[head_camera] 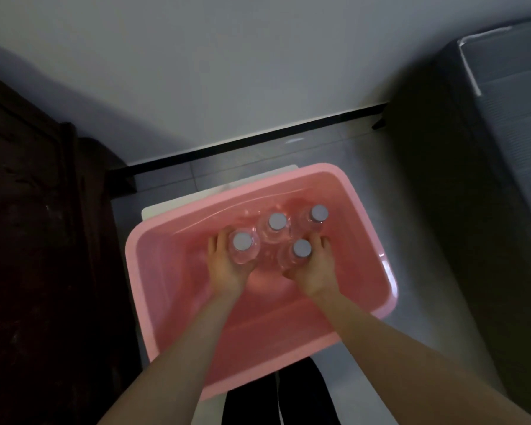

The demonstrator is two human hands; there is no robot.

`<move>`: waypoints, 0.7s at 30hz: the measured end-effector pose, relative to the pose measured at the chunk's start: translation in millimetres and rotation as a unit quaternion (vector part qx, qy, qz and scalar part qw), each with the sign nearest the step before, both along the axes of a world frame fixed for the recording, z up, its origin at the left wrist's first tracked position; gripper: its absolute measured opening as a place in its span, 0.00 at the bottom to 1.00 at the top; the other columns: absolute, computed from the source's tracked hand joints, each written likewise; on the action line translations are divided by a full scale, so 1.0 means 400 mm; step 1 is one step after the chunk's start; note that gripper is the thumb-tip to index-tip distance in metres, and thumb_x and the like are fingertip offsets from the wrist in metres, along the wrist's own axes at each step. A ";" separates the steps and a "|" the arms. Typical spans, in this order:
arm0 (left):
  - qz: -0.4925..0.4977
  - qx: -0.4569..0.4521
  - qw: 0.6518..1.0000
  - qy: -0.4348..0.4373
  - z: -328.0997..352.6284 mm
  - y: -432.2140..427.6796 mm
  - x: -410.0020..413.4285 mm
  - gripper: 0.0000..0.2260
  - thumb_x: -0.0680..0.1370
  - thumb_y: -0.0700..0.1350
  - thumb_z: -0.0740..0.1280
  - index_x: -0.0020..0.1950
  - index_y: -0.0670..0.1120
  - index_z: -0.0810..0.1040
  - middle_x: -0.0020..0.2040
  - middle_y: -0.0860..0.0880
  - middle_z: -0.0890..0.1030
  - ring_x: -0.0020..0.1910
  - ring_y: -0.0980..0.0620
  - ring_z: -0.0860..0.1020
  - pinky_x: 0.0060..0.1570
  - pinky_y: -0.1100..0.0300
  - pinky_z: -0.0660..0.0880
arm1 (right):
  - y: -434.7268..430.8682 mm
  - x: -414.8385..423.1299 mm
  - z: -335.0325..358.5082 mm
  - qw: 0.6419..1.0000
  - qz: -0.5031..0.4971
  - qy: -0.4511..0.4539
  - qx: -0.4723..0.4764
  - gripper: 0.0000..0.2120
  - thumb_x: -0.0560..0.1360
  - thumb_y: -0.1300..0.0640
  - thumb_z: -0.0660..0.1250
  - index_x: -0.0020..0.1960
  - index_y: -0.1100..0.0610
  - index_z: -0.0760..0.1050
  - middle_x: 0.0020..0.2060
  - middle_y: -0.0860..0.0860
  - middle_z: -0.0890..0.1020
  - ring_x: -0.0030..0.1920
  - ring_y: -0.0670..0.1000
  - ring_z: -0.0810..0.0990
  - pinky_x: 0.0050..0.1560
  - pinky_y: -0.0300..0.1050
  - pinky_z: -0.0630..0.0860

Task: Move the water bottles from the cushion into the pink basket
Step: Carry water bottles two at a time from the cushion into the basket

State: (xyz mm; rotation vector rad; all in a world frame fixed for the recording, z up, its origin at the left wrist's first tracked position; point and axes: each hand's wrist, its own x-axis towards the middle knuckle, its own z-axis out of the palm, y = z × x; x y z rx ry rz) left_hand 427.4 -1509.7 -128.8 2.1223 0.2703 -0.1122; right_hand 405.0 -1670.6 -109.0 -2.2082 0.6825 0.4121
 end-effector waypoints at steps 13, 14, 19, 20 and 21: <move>-0.069 0.047 0.996 -0.016 0.060 0.047 0.009 0.29 0.63 0.46 0.80 0.61 0.49 0.74 0.58 0.49 0.75 0.56 0.49 0.72 0.51 0.60 0.68 | -0.062 -0.006 0.126 0.965 0.222 -0.022 -0.136 0.23 0.66 0.53 0.72 0.60 0.46 0.72 0.53 0.46 0.74 0.54 0.53 0.76 0.38 0.46 0.73; -0.086 0.056 0.994 -0.034 0.077 0.052 0.011 0.27 0.64 0.47 0.79 0.60 0.50 0.74 0.56 0.50 0.75 0.55 0.49 0.73 0.51 0.57 0.71 | -0.061 -0.002 0.132 0.954 0.264 -0.030 -0.140 0.23 0.67 0.54 0.71 0.61 0.46 0.72 0.53 0.46 0.74 0.53 0.53 0.76 0.37 0.44 0.71; -0.199 0.108 0.972 -0.061 0.130 0.050 0.059 0.15 0.68 0.42 0.75 0.53 0.44 0.79 0.50 0.47 0.78 0.51 0.43 0.76 0.50 0.50 0.73 | -0.045 0.034 0.137 0.915 0.373 -0.031 -0.151 0.12 0.72 0.59 0.66 0.55 0.54 0.76 0.50 0.51 0.75 0.47 0.57 0.78 0.34 0.45 0.62; -0.214 0.120 0.967 -0.067 0.133 0.047 0.067 0.11 0.69 0.41 0.74 0.50 0.43 0.79 0.48 0.46 0.78 0.49 0.43 0.75 0.49 0.49 0.73 | -0.047 0.040 0.138 0.917 0.366 -0.025 -0.158 0.09 0.72 0.59 0.66 0.53 0.55 0.76 0.50 0.52 0.75 0.45 0.59 0.78 0.34 0.45 0.62; -0.222 0.127 0.964 -0.070 0.136 0.044 0.073 0.08 0.70 0.40 0.73 0.47 0.42 0.79 0.46 0.45 0.78 0.47 0.42 0.75 0.48 0.49 0.72 | -0.051 0.045 0.138 0.920 0.356 -0.020 -0.165 0.09 0.72 0.59 0.65 0.52 0.56 0.76 0.50 0.52 0.74 0.45 0.60 0.78 0.34 0.47 0.64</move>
